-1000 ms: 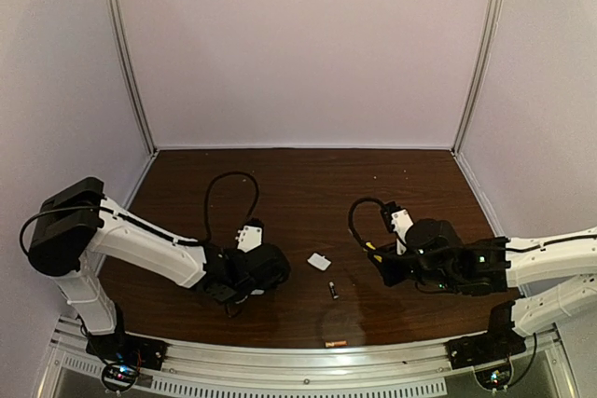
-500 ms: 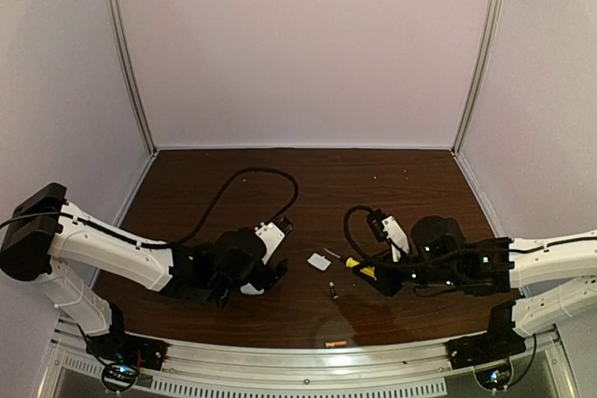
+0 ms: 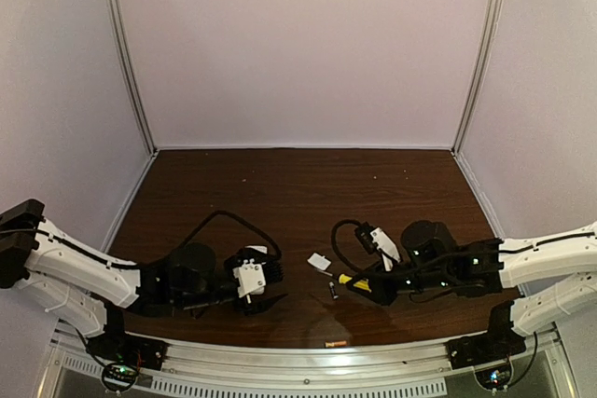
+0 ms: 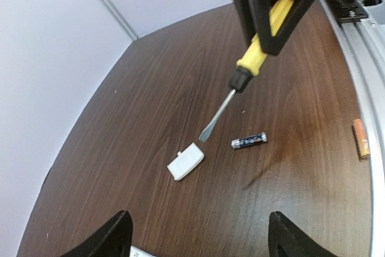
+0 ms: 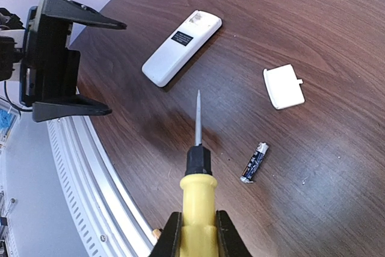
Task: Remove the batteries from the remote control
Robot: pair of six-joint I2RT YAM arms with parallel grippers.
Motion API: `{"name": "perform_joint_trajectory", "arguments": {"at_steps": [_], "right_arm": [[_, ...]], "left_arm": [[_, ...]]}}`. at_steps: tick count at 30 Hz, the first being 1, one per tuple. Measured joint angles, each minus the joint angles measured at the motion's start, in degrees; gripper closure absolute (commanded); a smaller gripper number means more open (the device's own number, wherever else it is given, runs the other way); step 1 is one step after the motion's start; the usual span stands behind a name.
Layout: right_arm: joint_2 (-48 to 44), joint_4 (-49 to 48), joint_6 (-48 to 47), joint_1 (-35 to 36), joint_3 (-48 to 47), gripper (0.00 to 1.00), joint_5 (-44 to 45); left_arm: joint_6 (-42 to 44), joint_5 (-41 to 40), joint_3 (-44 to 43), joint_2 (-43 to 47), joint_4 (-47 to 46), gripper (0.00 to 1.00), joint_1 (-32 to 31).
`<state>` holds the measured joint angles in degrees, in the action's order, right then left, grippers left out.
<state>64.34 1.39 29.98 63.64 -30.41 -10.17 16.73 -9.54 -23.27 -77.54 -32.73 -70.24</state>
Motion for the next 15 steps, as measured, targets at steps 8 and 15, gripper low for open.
{"name": "perform_joint_trajectory", "arguments": {"at_steps": [8, 15], "right_arm": [[3.1, -1.99, 0.37, 0.31, -0.09, 0.99, -2.4], [5.81, -3.5, 0.96, 0.66, -0.9, 0.99, -3.96]], "left_arm": [[8.15, 8.7, 0.48, -0.59, -4.0, 0.26, 0.0], [13.27, 12.28, -4.7, -6.56, -3.19, 0.34, -0.7]]}}
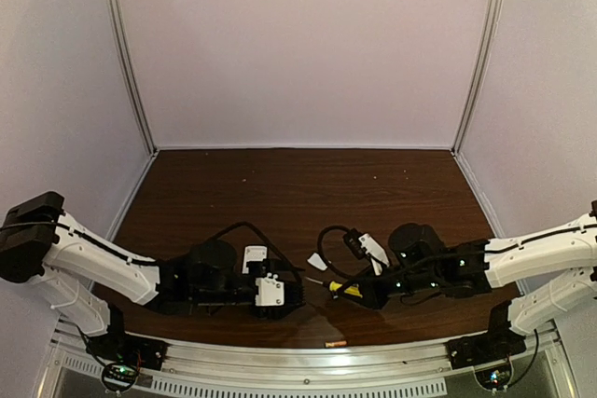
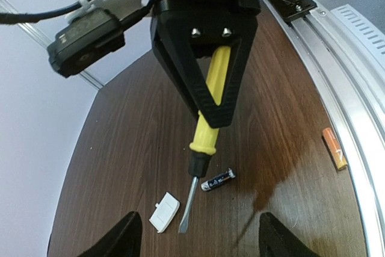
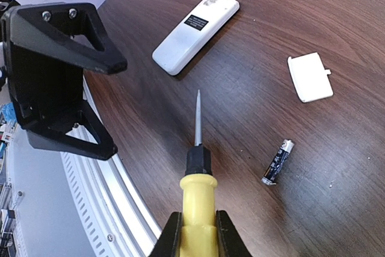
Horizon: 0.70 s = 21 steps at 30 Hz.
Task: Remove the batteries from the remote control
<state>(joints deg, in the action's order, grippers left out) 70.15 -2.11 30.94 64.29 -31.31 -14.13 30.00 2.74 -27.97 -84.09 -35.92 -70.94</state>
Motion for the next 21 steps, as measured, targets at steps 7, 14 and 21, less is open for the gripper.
{"name": "perform_joint_trajectory", "arguments": {"at_steps": [7, 14, 21], "right_arm": [[1.84, -2.49, 0.92, 0.7, -0.48, 0.99, -2.29], [2.54, -3.96, 1.09, 1.6, -1.33, 0.99, -4.11], [2.71, -5.16, 1.44, 1.95, -1.38, 0.99, -5.22]], "left_arm": [[3.63, 1.38, -2.08, -3.48, -0.11, 0.4, -0.55], [6.14, 1.4, -3.13, -6.21, -0.33, 0.54, -0.55], [7.45, 1.42, -4.11, -7.1, -1.33, 0.66, -0.55]]}}
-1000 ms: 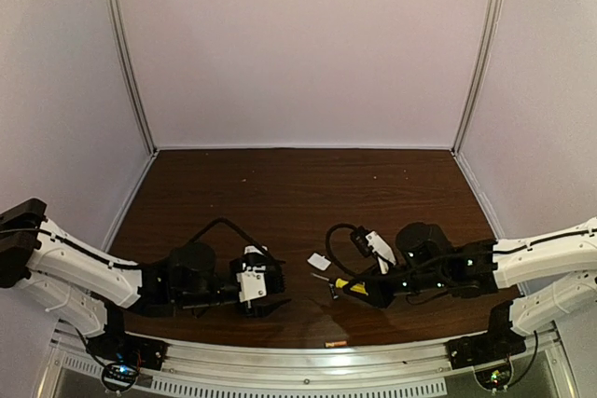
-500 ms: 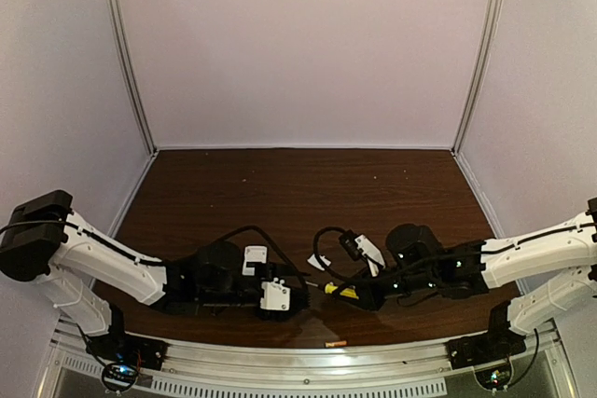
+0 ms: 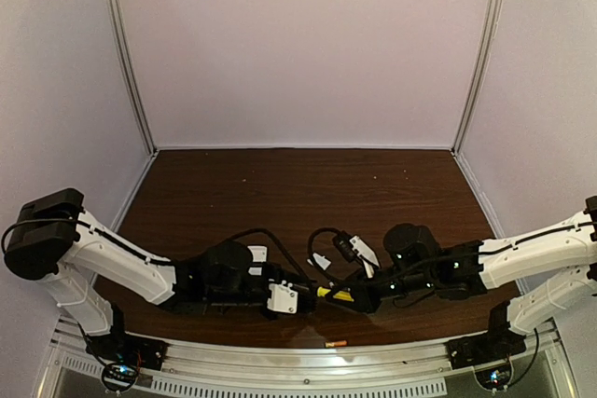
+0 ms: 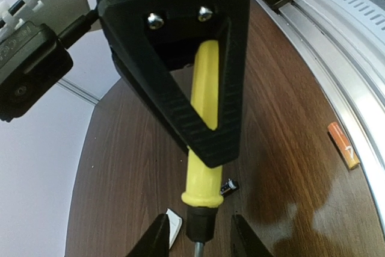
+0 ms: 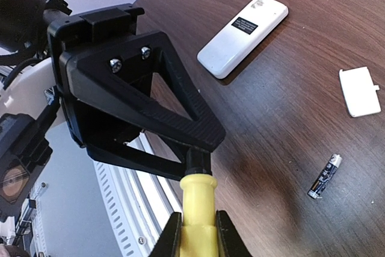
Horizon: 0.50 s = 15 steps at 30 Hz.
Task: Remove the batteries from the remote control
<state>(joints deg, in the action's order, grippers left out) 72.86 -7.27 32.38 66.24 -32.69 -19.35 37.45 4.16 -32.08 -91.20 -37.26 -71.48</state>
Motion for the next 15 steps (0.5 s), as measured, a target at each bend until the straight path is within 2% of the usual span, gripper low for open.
{"name": "perform_joint_trajectory", "arguments": {"at_steps": [15], "right_arm": [[0.7, -0.28, 0.42, 0.28, -0.07, 0.99, -0.2]], "left_arm": [[1.38, -0.39, -1.18, -1.27, -0.39, 0.76, -0.37]]}}
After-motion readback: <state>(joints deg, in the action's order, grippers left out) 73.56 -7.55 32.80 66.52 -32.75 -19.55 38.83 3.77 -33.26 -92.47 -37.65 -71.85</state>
